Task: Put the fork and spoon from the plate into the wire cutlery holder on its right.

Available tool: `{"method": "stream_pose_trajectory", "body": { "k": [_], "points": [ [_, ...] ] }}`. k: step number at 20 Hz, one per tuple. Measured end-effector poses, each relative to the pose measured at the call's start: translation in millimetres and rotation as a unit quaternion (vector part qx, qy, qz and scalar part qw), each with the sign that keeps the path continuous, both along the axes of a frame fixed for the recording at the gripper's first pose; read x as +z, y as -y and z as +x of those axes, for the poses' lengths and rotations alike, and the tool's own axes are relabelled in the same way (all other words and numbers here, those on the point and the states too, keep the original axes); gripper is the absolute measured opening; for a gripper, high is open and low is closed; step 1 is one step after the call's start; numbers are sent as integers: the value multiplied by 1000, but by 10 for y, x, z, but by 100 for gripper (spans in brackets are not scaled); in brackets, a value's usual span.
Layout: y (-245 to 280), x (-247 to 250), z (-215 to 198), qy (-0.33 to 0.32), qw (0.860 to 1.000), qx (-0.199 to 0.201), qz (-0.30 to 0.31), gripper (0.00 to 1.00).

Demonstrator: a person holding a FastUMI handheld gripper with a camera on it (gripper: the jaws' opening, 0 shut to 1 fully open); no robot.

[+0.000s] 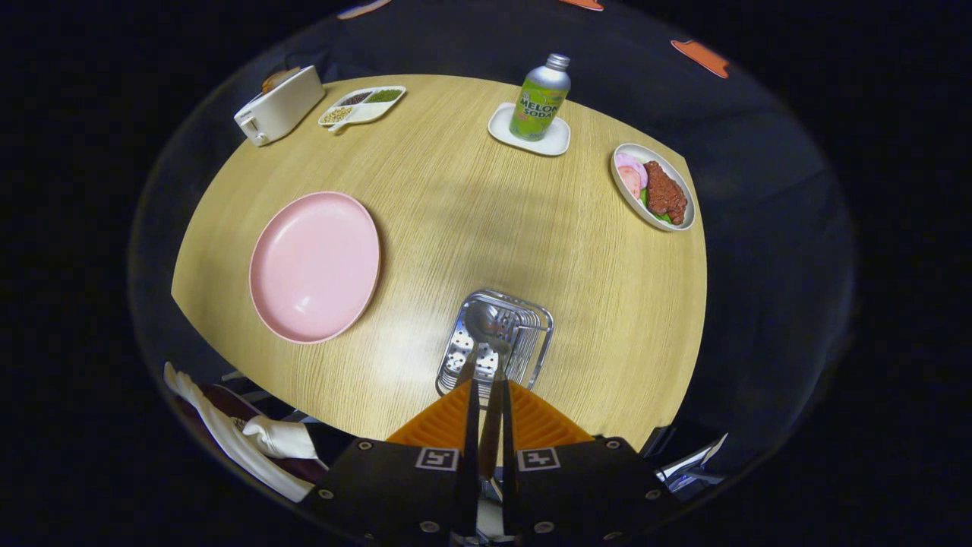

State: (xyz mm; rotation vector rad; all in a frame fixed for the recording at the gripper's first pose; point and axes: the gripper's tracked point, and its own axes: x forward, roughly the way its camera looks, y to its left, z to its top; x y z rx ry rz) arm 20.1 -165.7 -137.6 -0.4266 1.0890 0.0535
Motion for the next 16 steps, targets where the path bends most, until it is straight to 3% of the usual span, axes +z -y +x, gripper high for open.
{"method": "stream_pose_trajectory", "body": {
  "k": [3,5,6,8,9,12,16],
  "points": [
    [-154,133,86,34,999,-11,35,25],
    [-239,256,125,70,995,-22,62,48],
    [-309,335,171,89,992,-27,80,66],
    [-396,532,346,140,985,-25,96,91],
    [-430,630,414,162,982,-22,95,98],
    [-491,1051,643,254,962,-27,93,100],
    [-651,1641,820,380,915,-47,126,100]
  ]
}}
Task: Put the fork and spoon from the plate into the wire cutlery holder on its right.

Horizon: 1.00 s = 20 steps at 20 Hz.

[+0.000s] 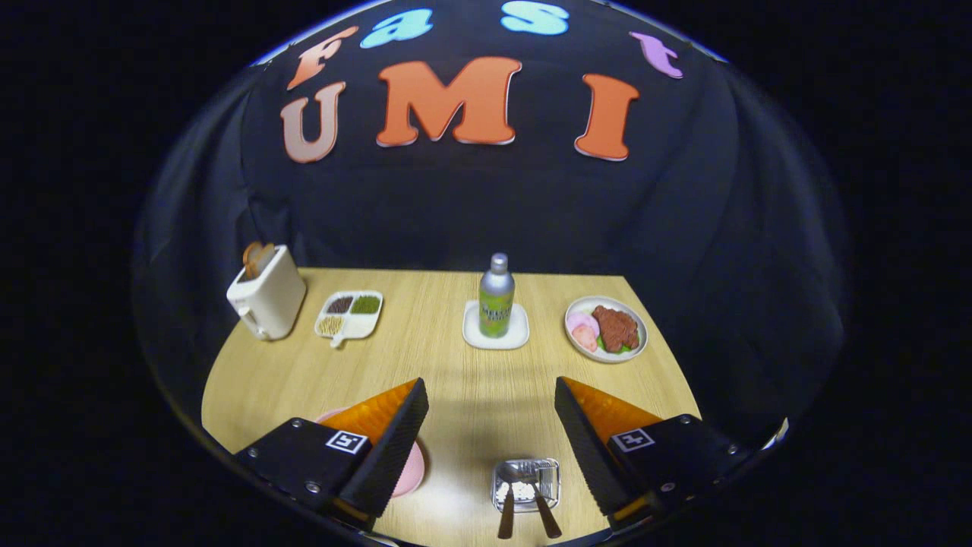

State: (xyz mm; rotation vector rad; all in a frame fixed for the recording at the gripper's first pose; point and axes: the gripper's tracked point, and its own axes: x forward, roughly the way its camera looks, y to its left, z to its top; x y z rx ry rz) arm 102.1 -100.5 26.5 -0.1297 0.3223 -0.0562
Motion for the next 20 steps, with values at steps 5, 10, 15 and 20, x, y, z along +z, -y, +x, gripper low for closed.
{"method": "stream_pose_trajectory", "body": {
  "k": [5,10,15,20],
  "points": [
    [-164,527,-135,103,995,-5,-6,100],
    [-312,724,-236,168,984,-1,-62,99],
    [-485,710,-310,182,983,6,-27,99],
    [-521,613,-291,177,984,12,-6,99]
  ]
}}
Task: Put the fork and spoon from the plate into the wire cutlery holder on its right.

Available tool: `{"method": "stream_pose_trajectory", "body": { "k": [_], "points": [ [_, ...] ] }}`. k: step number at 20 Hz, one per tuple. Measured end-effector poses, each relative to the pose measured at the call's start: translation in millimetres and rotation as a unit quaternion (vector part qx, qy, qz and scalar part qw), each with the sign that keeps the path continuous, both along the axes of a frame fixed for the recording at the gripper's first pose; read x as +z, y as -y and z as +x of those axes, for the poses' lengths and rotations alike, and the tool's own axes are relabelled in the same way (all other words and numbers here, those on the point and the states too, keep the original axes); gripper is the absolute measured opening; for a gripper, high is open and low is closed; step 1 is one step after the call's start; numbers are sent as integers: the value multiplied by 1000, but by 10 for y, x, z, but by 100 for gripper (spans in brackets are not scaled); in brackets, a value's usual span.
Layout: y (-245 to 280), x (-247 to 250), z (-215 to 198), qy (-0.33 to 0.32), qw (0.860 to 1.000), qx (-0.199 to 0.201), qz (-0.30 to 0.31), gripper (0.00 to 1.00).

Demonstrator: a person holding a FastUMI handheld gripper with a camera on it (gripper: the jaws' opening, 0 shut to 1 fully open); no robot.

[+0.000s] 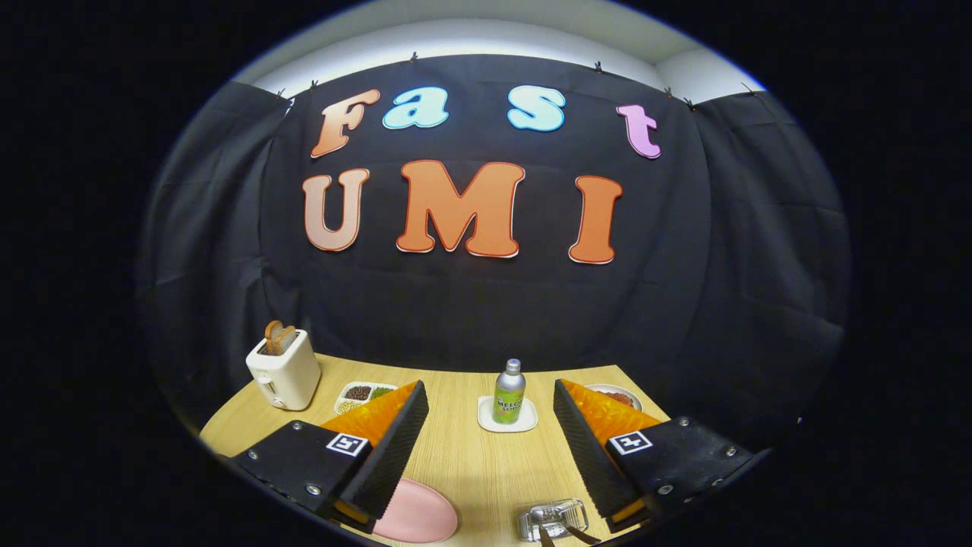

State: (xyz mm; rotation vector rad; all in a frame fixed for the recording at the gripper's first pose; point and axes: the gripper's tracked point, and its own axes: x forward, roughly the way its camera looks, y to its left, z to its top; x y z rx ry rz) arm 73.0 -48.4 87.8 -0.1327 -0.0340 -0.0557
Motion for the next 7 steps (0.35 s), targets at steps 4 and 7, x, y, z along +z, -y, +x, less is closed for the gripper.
{"method": "stream_pose_trajectory", "body": {
  "k": [4,7],
  "points": [
    [-37,33,-26,4,1000,8,17,99],
    [-44,54,-44,7,1000,11,20,99]
  ]
}}
